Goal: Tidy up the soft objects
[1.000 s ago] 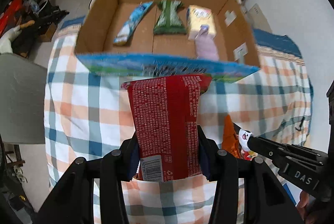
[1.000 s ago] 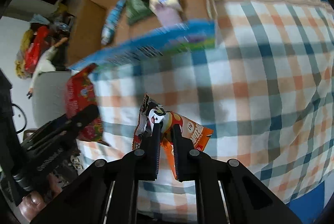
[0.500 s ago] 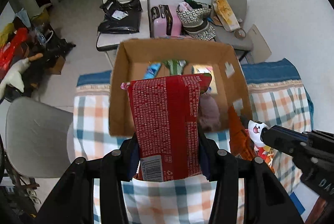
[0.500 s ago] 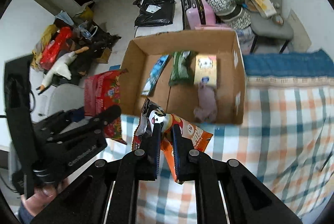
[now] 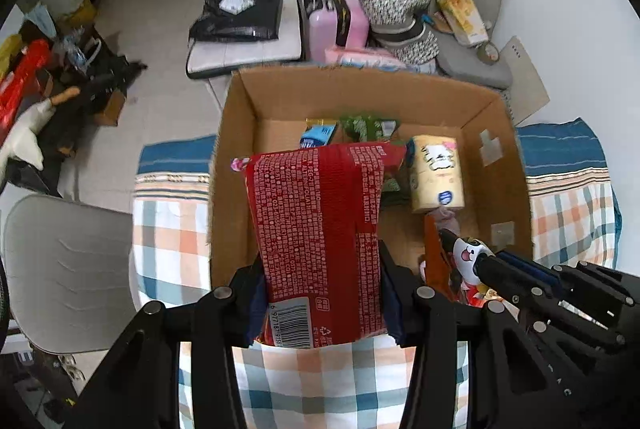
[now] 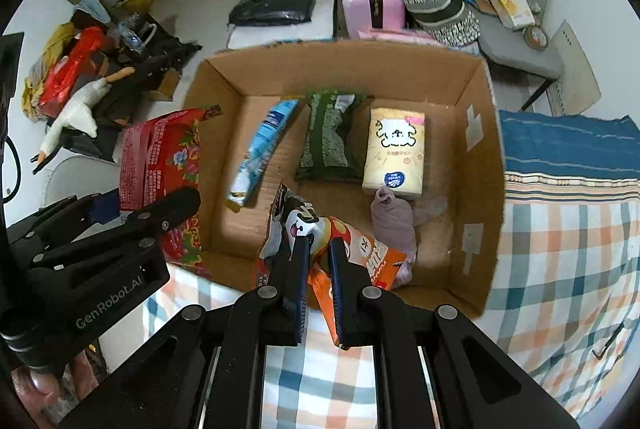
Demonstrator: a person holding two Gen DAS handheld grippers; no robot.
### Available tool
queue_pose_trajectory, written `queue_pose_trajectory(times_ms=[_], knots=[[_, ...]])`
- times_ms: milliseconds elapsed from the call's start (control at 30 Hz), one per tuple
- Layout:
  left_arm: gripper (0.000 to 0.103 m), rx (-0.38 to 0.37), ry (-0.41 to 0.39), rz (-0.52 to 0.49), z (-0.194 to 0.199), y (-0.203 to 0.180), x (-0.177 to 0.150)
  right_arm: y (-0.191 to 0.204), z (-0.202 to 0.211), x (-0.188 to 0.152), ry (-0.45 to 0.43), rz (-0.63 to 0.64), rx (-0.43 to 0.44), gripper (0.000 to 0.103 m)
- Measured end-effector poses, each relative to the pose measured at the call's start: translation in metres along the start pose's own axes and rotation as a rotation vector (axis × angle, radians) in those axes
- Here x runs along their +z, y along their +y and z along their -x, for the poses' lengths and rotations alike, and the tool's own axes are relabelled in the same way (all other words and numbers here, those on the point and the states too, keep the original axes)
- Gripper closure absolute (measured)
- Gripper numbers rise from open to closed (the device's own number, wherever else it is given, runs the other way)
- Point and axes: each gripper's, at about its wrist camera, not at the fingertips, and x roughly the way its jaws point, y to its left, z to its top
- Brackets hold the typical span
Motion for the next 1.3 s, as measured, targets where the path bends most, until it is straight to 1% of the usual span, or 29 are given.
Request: queue_pose_trajectory(times_ms=[133,333,400,533,567,600,633,700,733,767,800,833,900,933,967,1000,1033,1067,1100,1300], knots=[[0.059,-0.029,0.079,0.023,-0.039,0.006,0.008,-0.006,-0.032,0.006,0.036,-0.02,-0.011,0.092],[0.059,-0.053,0.148,0.027,-0.073,0.004,0.013,-0.019,-0.068,0.01,0.082,-0.054,-0.009,0.092],[0.059,-0.049,0.162,0.018,-0.08,0.002,0.013,-0.023,-0.077,0.009,0.108,-0.063,-0.002,0.091],[0.058,-0.013,0.165,-0.002,-0.083,-0.003,0.013,-0.029,-0.08,0.009,0.118,-0.083,-0.011,0.09],[0.058,-0.006,0.164,-0.002,-0.082,-0.004,0.013,-0.031,-0.08,0.009,0.119,-0.089,-0.011,0.085],[0.058,-0.007,0.164,-0.004,-0.081,-0.006,0.013,-0.032,-0.08,0.009,0.122,-0.09,-0.017,0.077],[0.058,-0.004,0.161,-0.003,-0.079,-0.006,0.013,-0.035,-0.079,0.009,0.12,-0.094,-0.033,0.071],[0.058,0.007,0.151,-0.002,-0.076,-0.007,0.012,-0.038,-0.078,0.008,0.116,-0.096,-0.051,0.043],[0.057,0.005,0.147,0.002,-0.074,-0.006,0.011,-0.039,-0.077,0.007,0.114,-0.098,-0.058,0.038],[0.055,0.0,0.14,0.01,-0.072,-0.005,0.01,-0.04,-0.075,0.006,0.11,-0.097,-0.07,0.032],[0.05,0.001,0.134,0.012,-0.071,-0.004,0.011,-0.041,-0.075,0.005,0.108,-0.092,-0.087,0.027],[0.048,0.008,0.129,0.015,-0.07,-0.003,0.011,-0.042,-0.074,0.004,0.106,-0.09,-0.1,0.025],[0.039,0.016,0.112,0.022,-0.065,-0.002,0.01,-0.043,-0.074,0.002,0.107,-0.093,-0.111,0.007],[0.035,0.021,0.105,0.027,-0.064,-0.001,0.01,-0.045,-0.075,0.001,0.111,-0.098,-0.112,0.005],[0.025,0.03,0.096,0.028,-0.062,-0.001,0.009,-0.046,-0.075,0.0,0.115,-0.101,-0.117,0.003],[0.018,0.032,0.088,0.031,-0.06,0.0,0.009,-0.046,-0.076,0.0,0.118,-0.099,-0.127,0.003],[0.015,0.037,0.084,0.035,-0.058,0.002,0.009,-0.046,-0.076,-0.001,0.119,-0.098,-0.137,0.003],[0.01,0.044,0.08,0.037,-0.057,0.003,0.008,-0.047,-0.076,-0.002,0.116,-0.098,-0.139,0.003],[0.008,0.047,0.076,0.041,-0.055,0.003,0.007,-0.047,-0.076,-0.003,0.115,-0.098,-0.144,0.003],[0.008,0.056,0.052,0.053,-0.044,0.006,0.0,-0.045,-0.064,-0.008,0.104,-0.095,-0.15,0.003]])
